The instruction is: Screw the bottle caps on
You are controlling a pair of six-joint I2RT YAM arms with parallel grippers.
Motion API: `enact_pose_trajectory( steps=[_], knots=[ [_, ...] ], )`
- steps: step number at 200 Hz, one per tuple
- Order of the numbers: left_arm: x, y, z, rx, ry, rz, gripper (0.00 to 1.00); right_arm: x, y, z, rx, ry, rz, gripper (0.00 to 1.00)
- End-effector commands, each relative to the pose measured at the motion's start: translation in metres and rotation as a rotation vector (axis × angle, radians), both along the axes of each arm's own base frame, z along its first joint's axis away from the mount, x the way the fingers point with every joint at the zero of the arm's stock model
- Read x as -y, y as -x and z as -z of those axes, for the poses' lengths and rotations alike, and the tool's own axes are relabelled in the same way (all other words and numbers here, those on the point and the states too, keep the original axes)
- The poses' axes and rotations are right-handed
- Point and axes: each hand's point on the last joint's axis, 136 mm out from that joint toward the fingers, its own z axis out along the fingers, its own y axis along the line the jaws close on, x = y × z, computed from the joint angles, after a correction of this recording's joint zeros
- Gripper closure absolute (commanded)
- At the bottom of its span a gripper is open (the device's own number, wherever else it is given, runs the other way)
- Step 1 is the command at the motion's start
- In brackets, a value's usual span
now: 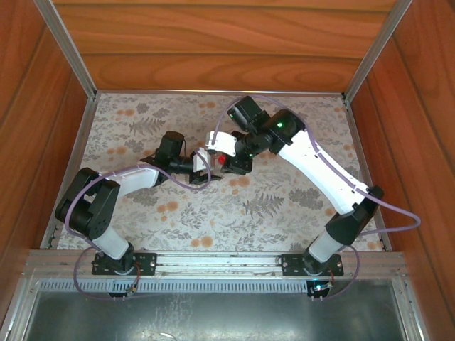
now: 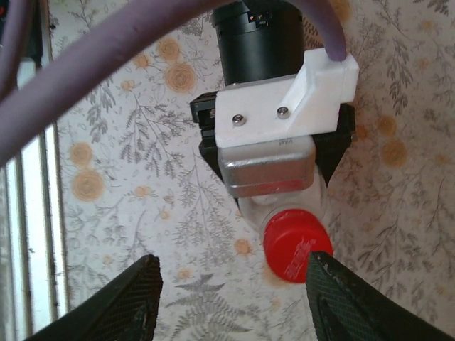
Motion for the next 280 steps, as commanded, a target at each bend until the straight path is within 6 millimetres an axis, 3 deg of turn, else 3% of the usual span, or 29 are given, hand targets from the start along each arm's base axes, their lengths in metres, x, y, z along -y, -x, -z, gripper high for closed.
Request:
enact_pose_trajectory(
  steps=[1,56,60,73,116,180,215,239,248,280],
  knots=[
    [0.000,0.010,0.005,-0.023,0.008,0.040,0.41,-0.004,-0.010,0.006,0.061,0.007,-0.081,0.45],
    [-0.001,0.011,0.005,-0.019,0.007,0.042,0.41,0.001,-0.024,0.013,0.055,0.007,-0.033,0.48],
    [-0.001,0.010,0.004,-0.018,0.008,0.041,0.41,-0.001,-0.027,0.026,0.032,0.031,-0.034,0.48],
    [-0.001,0.011,0.004,-0.020,0.008,0.042,0.41,0.002,-0.030,0.029,0.032,0.047,-0.035,0.48],
    [0.000,0.011,0.004,-0.020,0.009,0.042,0.41,0.002,-0.034,0.033,0.023,0.051,-0.037,0.51],
    [-0.001,0.011,0.004,-0.025,0.009,0.039,0.41,0.000,-0.030,0.037,-0.019,0.044,-0.041,0.72],
    [-0.001,0.008,0.004,-0.023,0.004,0.026,0.41,0.001,-0.027,0.038,-0.055,0.045,-0.006,0.76],
    [-0.001,0.006,0.005,-0.023,-0.003,0.017,0.41,-0.001,-0.030,0.035,-0.127,0.017,0.159,0.89],
    [0.000,0.005,0.005,-0.019,-0.003,0.014,0.41,-0.001,-0.036,0.033,-0.168,0.002,0.293,0.95],
    [0.000,0.004,0.005,-0.022,-0.005,0.013,0.41,0.010,-0.047,0.040,-0.366,0.033,0.823,0.98]
  ],
)
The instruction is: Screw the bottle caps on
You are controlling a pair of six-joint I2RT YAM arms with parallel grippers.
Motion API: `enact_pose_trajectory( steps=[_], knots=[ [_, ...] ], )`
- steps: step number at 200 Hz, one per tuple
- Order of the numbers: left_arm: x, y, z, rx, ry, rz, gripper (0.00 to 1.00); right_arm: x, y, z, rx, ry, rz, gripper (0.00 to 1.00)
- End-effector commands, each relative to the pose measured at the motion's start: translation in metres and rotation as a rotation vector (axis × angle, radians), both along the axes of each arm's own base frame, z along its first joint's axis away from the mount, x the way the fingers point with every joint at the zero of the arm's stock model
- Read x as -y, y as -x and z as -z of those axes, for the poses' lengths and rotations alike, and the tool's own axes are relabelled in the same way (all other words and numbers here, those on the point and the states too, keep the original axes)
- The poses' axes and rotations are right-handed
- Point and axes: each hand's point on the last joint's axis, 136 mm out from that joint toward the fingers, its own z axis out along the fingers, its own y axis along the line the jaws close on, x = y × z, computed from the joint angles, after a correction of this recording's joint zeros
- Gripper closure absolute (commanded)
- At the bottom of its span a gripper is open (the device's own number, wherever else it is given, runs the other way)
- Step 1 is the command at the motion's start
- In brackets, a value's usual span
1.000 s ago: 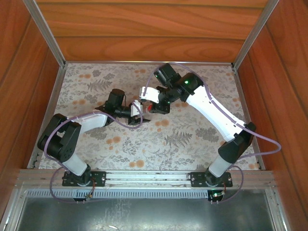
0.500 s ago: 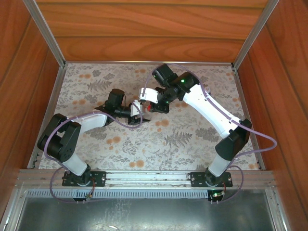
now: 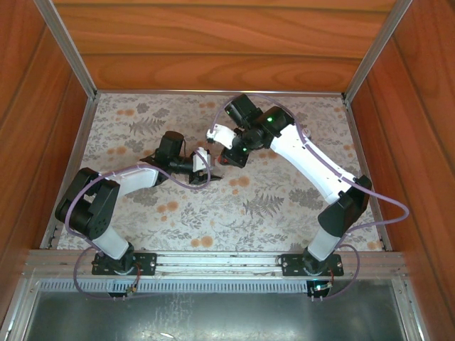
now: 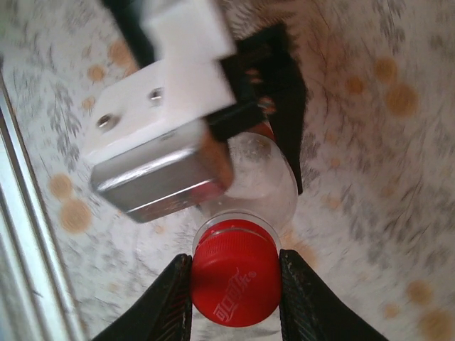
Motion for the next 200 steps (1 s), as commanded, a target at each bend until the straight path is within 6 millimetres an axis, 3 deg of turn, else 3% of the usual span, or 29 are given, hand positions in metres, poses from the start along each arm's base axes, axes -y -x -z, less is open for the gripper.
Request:
enact_pose_trajectory(
  steps=[1,14,32,66,78,96,105,126,143,163,193,200],
  knots=[
    [0.000,0.002,0.005,-0.008,-0.007,0.011,0.41,0.009,-0.011,0.007,-0.196,0.025,0.484,0.98],
    [0.000,0.002,0.006,-0.011,-0.008,0.010,0.41,0.012,-0.008,0.011,-0.304,0.053,0.698,0.98],
    [0.001,0.002,0.008,-0.015,-0.008,0.015,0.41,0.007,0.001,0.020,-0.403,0.086,0.847,0.98],
    [0.000,0.002,0.008,-0.013,-0.009,0.012,0.41,-0.001,0.000,0.020,-0.390,0.106,0.846,0.95],
    [0.000,0.003,0.008,-0.015,-0.010,0.013,0.41,-0.004,-0.003,0.011,-0.348,0.082,0.763,0.85],
    [0.000,0.004,0.007,-0.018,-0.007,0.014,0.41,-0.013,-0.007,-0.007,-0.229,0.023,0.509,0.51],
    [0.000,0.004,0.007,-0.020,-0.005,0.016,0.41,-0.015,-0.004,-0.014,-0.178,0.001,0.392,0.40],
    [0.000,0.006,0.005,-0.023,0.002,0.023,0.41,-0.010,0.004,-0.022,-0.049,-0.020,0.148,0.33],
    [0.001,0.007,-0.001,-0.037,0.021,0.031,0.41,-0.007,0.006,-0.025,0.053,-0.058,0.019,0.36],
    [0.001,0.004,-0.026,-0.134,0.086,0.024,0.40,-0.007,-0.005,-0.064,0.159,-0.222,0.023,0.35],
    [-0.002,0.006,-0.061,-0.212,0.168,0.067,0.40,-0.009,-0.022,-0.129,0.125,-0.541,0.125,0.36],
    [-0.002,0.005,-0.070,-0.230,0.184,0.070,0.40,-0.008,-0.024,-0.141,0.122,-0.598,0.116,0.32]
  ],
)
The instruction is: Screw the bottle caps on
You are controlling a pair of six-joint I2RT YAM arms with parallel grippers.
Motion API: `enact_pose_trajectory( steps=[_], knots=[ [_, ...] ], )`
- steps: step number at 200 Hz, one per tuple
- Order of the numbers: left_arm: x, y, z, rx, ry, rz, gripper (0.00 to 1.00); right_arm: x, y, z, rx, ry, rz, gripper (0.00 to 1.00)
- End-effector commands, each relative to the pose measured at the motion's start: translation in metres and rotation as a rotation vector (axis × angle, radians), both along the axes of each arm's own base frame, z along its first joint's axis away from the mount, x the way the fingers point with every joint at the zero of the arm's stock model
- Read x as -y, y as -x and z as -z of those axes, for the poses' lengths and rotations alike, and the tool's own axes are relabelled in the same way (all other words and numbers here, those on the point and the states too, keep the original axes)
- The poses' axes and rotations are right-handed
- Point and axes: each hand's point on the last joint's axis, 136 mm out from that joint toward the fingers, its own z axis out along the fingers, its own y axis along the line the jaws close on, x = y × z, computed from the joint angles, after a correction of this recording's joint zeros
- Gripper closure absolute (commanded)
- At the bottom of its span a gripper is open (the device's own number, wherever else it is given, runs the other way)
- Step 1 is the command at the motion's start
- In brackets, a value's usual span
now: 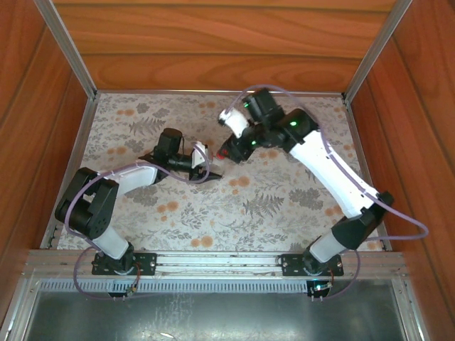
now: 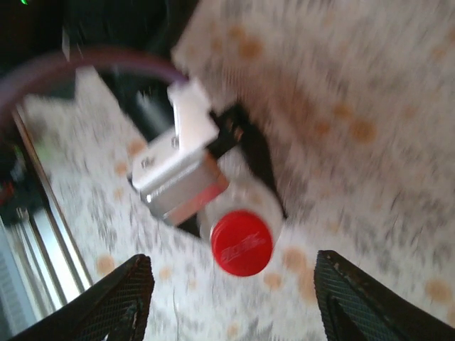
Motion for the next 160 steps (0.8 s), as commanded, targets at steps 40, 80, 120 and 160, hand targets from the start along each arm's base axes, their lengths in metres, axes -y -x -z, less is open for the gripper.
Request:
enact_pose_trajectory(
  steps=[40,80,120,160],
  knots=[
    [0.002,0.003,-0.099,-0.197,0.173,0.081,0.40,-0.010,-0.018,-0.100,0.106,-0.478,-0.083,0.05],
    [0.002,0.011,-0.130,-0.195,0.210,0.134,0.42,-0.010,-0.012,-0.097,0.161,-0.475,-0.145,0.18],
    [0.004,0.016,-0.140,-0.180,0.219,0.150,0.42,-0.015,0.002,-0.093,0.102,-0.465,-0.246,0.33],
    [0.006,0.018,-0.141,-0.170,0.220,0.152,0.42,-0.022,-0.001,-0.095,0.086,-0.473,-0.280,0.41]
  ],
)
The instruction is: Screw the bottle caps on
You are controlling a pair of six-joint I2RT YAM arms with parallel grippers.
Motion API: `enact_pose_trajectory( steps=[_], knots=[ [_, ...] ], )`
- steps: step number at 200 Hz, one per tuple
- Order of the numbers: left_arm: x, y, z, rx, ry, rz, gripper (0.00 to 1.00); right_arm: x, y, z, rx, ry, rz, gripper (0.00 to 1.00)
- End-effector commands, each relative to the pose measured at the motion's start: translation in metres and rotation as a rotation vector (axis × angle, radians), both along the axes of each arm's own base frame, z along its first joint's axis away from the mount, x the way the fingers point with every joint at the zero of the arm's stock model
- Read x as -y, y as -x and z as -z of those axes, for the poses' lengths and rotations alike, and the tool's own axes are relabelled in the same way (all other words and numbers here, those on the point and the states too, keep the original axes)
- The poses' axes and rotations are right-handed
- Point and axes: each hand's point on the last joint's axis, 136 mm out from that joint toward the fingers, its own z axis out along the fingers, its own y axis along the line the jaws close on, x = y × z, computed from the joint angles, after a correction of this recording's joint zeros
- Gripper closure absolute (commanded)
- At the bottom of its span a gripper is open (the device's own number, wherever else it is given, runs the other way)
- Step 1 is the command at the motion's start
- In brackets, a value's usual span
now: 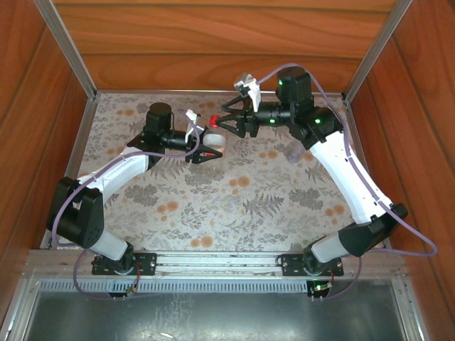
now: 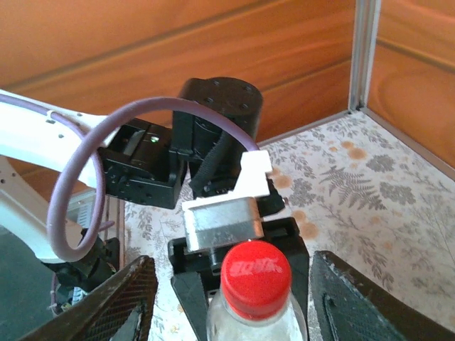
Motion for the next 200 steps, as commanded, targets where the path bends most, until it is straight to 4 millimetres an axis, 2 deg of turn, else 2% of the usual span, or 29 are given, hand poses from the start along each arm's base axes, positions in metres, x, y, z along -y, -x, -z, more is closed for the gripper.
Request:
enact_pose_trajectory(
  steps=[1,41,99,116,153,200],
  knots=[
    [0.001,0.010,-0.018,0.025,0.025,0.037,0.42,-0.005,0.002,0.001,-0.011,-0.003,-0.059,0.41],
    [0.000,0.012,-0.019,0.030,0.028,0.039,0.42,-0.010,-0.007,0.007,-0.017,0.016,-0.063,0.40],
    [0.000,0.013,-0.019,0.036,0.028,0.039,0.42,-0.016,-0.008,0.013,-0.044,0.023,-0.096,0.44],
    [-0.001,0.014,-0.019,0.035,0.028,0.038,0.42,-0.017,-0.007,0.016,-0.058,0.033,-0.107,0.47],
    [-0.001,0.012,-0.018,0.041,0.024,0.021,0.42,-0.018,-0.006,0.015,-0.055,0.037,-0.103,0.63],
    [0.001,-0.001,-0.020,0.064,0.013,-0.046,0.43,-0.015,-0.006,0.025,-0.059,0.072,-0.067,0.67]
  ],
)
